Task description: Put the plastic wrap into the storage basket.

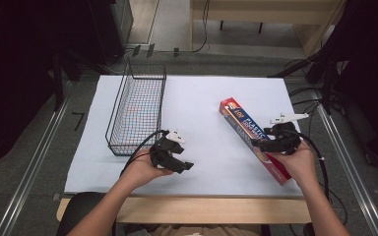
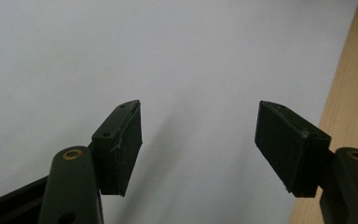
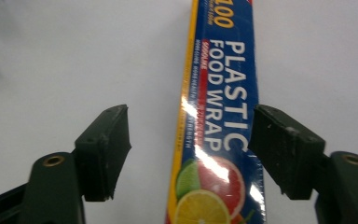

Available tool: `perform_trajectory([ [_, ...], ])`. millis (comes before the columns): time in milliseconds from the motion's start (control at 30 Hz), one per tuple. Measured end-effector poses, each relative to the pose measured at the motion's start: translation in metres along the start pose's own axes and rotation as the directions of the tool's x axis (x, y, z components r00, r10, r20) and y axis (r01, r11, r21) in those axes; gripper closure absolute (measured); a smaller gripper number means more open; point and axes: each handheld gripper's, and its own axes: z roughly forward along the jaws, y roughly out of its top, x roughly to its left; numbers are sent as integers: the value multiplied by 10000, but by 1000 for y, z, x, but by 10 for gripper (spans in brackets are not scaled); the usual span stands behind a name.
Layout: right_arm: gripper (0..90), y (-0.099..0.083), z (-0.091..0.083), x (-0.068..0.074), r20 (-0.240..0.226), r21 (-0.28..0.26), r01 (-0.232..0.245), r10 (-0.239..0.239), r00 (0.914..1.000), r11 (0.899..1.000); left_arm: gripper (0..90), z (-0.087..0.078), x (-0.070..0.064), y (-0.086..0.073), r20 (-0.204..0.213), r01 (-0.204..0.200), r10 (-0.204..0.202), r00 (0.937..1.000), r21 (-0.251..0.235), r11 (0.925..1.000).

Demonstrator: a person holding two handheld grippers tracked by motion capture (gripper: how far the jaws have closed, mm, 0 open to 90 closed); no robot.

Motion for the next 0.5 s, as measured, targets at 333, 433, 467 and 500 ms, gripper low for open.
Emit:
perform_trajectory([
  [333,246,-4,23,-11,546,881,-214,166,9984,9959,323,1,0,-1,46,-67,67,10000,43,10000],
  [433,258,-8,26,-13,570,1153,-368,304,9979,9926,323,1,1,-1,37,-95,95,9999,52,9999],
  [467,261,-10,28,-13,577,1218,-385,316,9978,9918,323,1,1,-1,24,-99,99,9999,77,9999],
  [500,265,-11,29,-14,619,1403,-476,392,9973,9890,323,1,1,-1,24,-99,99,9999,77,9999],
])
